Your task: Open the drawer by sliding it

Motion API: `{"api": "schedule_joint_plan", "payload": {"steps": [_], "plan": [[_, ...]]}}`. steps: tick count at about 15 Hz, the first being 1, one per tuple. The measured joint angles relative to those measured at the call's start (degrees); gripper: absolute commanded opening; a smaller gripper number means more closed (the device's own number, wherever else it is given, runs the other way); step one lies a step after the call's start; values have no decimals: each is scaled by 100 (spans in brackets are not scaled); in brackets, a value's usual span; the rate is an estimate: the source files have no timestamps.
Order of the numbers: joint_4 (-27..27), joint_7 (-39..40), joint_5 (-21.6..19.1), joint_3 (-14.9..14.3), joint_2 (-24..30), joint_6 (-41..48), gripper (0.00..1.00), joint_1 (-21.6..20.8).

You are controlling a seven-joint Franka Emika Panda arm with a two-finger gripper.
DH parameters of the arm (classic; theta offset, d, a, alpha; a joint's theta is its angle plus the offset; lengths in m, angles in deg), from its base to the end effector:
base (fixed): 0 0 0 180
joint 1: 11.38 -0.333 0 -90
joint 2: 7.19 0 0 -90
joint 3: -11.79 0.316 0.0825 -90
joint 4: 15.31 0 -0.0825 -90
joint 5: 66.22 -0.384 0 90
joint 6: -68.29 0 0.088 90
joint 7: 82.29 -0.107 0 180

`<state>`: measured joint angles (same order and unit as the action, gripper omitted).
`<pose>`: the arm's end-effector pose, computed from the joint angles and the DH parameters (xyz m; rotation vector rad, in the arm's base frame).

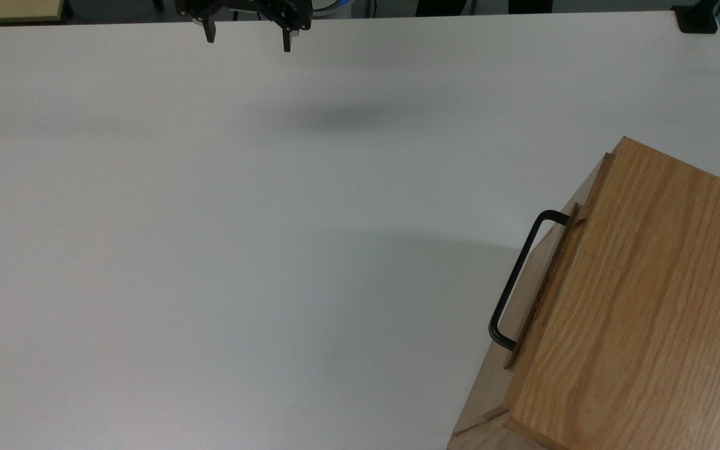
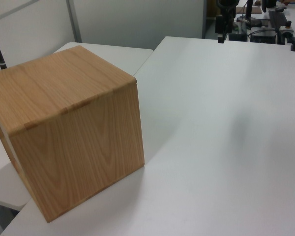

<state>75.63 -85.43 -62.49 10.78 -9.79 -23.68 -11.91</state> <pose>0.5701 -0.0113 0.5944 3.0735 -0.0923 -0.0398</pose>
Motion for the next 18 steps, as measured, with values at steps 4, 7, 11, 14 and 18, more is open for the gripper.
{"api": "schedule_joint_plan", "payload": {"steps": [4,7,11,14,18], "plan": [[-6,-12,0,-44,0,0,100,8],[-6,-12,0,-71,0,0,100,14],[-6,-12,0,-71,0,0,100,14],[-4,-14,0,-72,-27,0,100,23],[-79,-15,-2,-76,-213,-52,100,25]]}}
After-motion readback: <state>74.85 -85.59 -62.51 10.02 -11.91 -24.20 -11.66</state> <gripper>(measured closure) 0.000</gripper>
